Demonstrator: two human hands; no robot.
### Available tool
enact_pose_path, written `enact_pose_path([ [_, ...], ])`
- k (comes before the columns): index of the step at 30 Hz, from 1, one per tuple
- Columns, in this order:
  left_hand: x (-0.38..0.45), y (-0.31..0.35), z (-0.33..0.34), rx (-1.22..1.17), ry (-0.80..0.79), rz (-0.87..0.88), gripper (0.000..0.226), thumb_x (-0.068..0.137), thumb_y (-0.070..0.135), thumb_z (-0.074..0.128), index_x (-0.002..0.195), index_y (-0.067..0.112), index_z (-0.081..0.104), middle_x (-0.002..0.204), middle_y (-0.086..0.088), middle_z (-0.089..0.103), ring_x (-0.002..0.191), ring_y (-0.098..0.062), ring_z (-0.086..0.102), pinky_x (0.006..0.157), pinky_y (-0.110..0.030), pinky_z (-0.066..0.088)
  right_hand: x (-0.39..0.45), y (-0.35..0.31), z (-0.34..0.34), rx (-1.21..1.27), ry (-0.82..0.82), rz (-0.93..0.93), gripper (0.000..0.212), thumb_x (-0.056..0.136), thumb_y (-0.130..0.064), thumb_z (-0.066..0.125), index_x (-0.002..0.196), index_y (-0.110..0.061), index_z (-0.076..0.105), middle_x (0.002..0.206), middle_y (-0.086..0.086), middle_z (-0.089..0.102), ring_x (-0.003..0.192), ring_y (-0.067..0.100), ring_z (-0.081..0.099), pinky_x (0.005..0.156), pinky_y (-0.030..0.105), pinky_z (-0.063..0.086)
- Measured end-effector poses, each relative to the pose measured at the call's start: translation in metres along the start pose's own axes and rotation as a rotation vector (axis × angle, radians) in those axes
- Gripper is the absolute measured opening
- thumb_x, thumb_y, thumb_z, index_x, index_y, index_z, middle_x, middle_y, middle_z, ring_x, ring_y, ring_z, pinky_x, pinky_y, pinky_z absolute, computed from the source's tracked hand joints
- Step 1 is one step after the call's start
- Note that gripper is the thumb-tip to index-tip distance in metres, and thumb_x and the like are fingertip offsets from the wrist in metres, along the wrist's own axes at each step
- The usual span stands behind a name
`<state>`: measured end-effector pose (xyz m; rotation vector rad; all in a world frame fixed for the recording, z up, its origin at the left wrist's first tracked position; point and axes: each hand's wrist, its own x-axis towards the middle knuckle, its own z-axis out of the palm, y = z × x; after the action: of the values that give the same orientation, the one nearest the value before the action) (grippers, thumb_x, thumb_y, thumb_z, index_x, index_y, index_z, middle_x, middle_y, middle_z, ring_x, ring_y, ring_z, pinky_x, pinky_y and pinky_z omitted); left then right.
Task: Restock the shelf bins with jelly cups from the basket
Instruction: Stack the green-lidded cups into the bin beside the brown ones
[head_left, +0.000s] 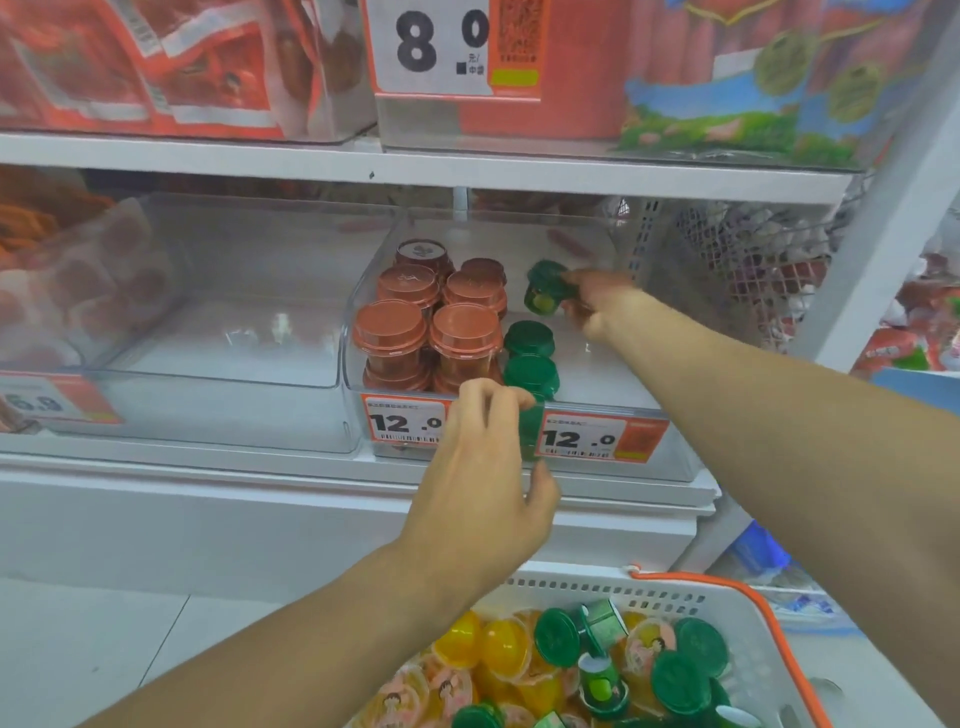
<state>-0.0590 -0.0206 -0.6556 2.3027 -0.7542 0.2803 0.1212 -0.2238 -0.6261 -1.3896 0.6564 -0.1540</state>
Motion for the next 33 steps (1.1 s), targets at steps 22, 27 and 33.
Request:
enact_pose_path([
  [22,-0.003,-0.008,0.0,0.018,-0.011,0.057,0.048,0.089,0.022,0.061,0.132,0.021,0.041,0.123,0.012,0.03,0.107,-0.005,0.041,0.086,-0.012,0.032,0.021,0.027,0.004,-0.389,-0.003,-0.174,0.026,0.095,-0.02,0.063,0.117,-0.007,0.067,0.108,0.008,0.067,0.092,0.021,0.063,0.088,0.037,0.058],
  [27,-0.002,-0.011,0.001,0.016,-0.001,0.067,0.048,0.088,0.022,0.062,0.131,0.021,0.042,0.121,0.012,0.03,0.104,-0.005,0.041,0.085,-0.013,0.033,0.02,0.031,0.004,-0.403,-0.042,-0.175,0.04,0.092,-0.016,0.07,0.131,-0.015,0.063,0.122,0.008,0.067,0.101,0.023,0.066,0.077,0.03,0.058],
  [33,-0.005,-0.012,0.002,-0.002,0.004,0.067,0.046,0.088,0.021,0.062,0.13,0.02,0.043,0.126,0.011,0.028,0.102,-0.006,0.045,0.082,-0.014,0.038,0.012,0.026,0.003,-0.512,0.049,-0.235,0.041,0.097,-0.022,0.063,0.136,-0.014,0.058,0.134,0.01,0.061,0.109,0.027,0.064,0.088,0.035,0.058],
])
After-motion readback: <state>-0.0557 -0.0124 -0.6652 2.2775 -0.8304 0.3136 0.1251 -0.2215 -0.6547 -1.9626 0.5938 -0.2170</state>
